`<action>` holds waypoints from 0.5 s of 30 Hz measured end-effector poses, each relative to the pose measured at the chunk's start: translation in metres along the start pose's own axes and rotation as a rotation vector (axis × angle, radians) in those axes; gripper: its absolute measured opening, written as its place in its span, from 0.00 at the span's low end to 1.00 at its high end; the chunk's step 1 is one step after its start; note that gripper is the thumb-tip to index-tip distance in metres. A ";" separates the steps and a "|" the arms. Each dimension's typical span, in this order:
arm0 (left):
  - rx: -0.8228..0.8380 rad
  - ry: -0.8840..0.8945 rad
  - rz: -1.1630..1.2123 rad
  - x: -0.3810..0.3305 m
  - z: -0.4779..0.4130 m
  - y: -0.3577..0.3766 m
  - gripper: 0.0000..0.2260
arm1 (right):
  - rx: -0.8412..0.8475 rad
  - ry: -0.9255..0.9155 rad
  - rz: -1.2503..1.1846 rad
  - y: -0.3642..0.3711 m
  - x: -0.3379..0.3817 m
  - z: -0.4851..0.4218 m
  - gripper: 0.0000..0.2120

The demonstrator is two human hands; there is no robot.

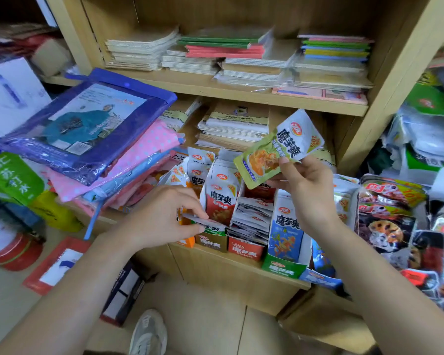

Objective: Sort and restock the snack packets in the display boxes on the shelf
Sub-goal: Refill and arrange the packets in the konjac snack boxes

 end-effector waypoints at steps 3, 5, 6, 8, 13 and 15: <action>-0.054 0.010 -0.042 -0.002 0.000 0.000 0.10 | 0.006 -0.017 0.006 0.002 0.000 0.001 0.10; -0.087 0.007 -0.113 -0.007 -0.005 0.002 0.18 | -0.014 -0.033 -0.010 0.000 0.002 0.001 0.07; -0.088 -0.007 -0.154 -0.009 -0.010 0.004 0.23 | -0.030 -0.036 -0.024 -0.001 0.003 0.002 0.07; -0.055 -0.046 -0.242 -0.014 -0.022 0.011 0.33 | -0.066 -0.040 -0.037 -0.006 0.006 0.002 0.09; 0.147 -0.132 -0.407 -0.003 -0.052 0.035 0.45 | -0.098 -0.036 -0.009 -0.019 0.005 0.000 0.06; 0.105 -0.125 -0.426 -0.003 -0.055 0.033 0.42 | -0.100 -0.028 0.003 -0.022 0.004 -0.002 0.06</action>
Point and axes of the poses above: each hand's wrist, its own z-axis away from the middle knuckle, its own y-axis out of the palm, x = y × z, the point moved 5 cm from there along -z, towards the middle knuckle, and after that the axes turned 3 degrees about -x, right-handed, at the moved point
